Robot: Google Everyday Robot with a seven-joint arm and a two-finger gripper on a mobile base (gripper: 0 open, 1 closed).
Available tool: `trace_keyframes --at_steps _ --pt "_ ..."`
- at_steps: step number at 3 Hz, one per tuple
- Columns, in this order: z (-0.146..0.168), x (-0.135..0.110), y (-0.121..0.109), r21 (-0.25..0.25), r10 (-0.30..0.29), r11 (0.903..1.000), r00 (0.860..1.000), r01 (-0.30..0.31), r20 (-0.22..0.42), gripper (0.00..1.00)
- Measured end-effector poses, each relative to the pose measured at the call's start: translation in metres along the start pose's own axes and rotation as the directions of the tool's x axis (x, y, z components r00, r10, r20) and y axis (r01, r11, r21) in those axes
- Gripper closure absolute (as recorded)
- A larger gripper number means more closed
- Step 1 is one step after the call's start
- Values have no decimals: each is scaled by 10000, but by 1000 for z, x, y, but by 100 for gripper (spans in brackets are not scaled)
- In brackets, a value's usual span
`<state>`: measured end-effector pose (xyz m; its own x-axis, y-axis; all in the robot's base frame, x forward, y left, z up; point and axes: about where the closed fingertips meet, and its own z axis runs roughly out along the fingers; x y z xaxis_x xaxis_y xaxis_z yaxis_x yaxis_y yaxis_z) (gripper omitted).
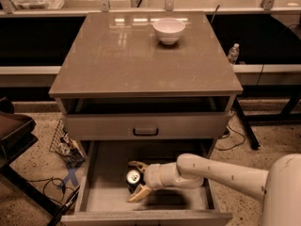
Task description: Pick pepsi can from middle drawer and place on counter
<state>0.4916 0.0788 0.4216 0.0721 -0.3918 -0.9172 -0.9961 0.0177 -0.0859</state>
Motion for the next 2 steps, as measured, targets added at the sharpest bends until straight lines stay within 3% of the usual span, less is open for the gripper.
trace_keyframes --at_steps 2 --pt "4 -1 2 -70 -4 10000 10000 4 34 65"
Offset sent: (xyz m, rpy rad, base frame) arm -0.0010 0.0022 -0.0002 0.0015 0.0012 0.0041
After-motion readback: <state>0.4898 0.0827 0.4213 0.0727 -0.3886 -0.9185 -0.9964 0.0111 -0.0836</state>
